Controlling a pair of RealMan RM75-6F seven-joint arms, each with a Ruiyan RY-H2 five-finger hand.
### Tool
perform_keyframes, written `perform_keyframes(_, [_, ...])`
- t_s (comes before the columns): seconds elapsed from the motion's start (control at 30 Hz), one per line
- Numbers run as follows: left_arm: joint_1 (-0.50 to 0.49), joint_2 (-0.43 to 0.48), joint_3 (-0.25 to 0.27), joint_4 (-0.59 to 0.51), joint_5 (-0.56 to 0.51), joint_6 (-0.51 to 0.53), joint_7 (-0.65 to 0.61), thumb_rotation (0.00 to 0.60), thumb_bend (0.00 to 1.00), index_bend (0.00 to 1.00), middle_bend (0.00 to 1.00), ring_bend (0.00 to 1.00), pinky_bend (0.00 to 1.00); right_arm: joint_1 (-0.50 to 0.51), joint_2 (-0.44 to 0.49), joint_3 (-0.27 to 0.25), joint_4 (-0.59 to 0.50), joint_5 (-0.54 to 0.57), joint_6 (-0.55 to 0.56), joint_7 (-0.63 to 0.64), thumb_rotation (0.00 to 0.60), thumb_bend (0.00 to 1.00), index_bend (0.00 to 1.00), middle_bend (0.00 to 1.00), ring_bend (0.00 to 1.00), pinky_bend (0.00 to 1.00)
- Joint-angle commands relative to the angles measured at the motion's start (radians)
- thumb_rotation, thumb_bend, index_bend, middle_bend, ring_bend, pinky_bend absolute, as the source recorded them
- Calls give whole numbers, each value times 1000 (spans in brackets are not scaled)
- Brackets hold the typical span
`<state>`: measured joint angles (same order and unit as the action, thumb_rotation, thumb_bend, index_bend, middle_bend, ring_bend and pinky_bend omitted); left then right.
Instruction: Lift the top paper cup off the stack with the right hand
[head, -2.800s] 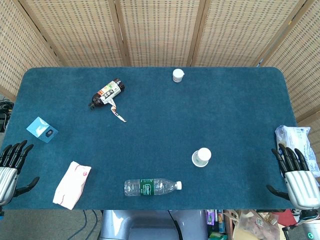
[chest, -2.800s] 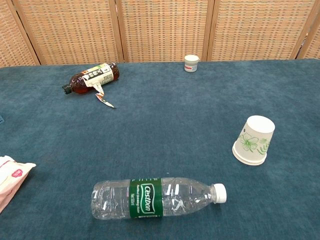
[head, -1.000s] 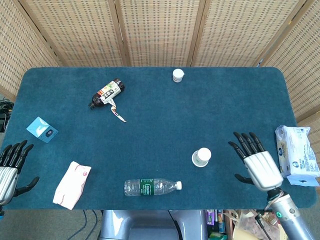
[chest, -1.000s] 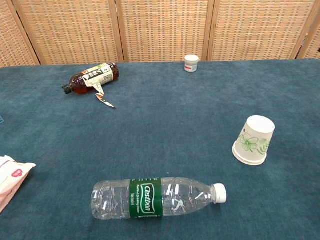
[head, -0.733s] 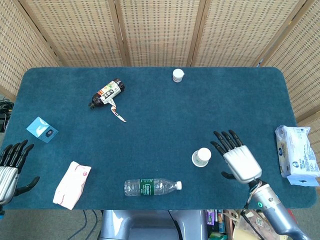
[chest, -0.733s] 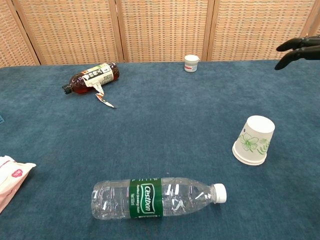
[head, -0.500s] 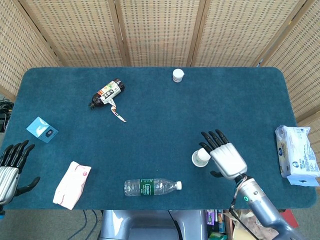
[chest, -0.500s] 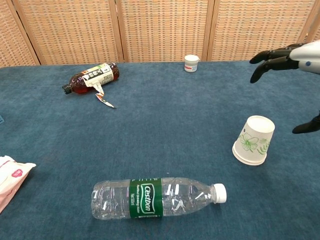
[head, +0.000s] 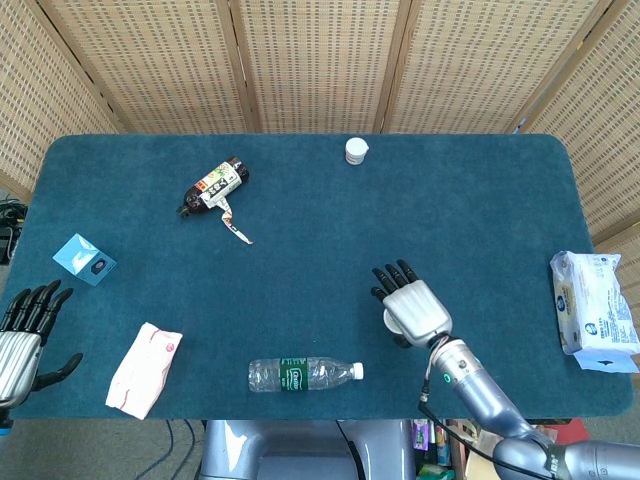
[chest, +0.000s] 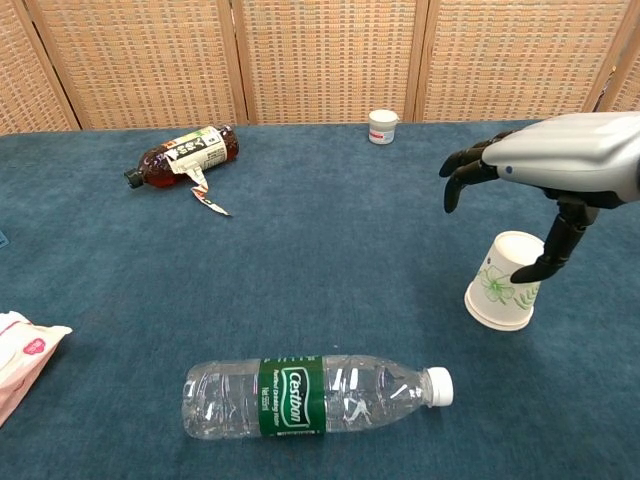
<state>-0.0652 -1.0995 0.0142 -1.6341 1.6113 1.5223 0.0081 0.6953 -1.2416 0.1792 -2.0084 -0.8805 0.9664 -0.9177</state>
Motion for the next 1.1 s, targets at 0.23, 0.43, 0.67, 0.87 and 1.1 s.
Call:
perform_keyframes(0.23, [-1,0,1,3,0,-2,-2,600,268,0,0,0,0,91,-10,-42,-8,142,69,-83,600,281,280,113,0,2])
perform_keyframes(0.43, [-2,-1,1,0,-1,-3,4,600,267,0,0,0,0,116,1,-58,-15,170,92,-84,600,281,281,113,0,2])
perform_keyframes(0.67, [-1,-1,1,0,-3,0,3,600,267,0,0,0,0,136,10,-83,-11,200,102,-76,600,281,288,116,0,2])
perform_keyframes(0.87, [0,1,0,1,-3,3,-2,600,267,0,0,0,0,151,1,-104,11,202,103,-51,600,281,288,116,0,2])
perform_keyframes(1.1, [0,1,0,0,-4,2,0,600,267,0,0,0,0,158,-12,-121,54,206,92,-12,600,283,296,116,0,2])
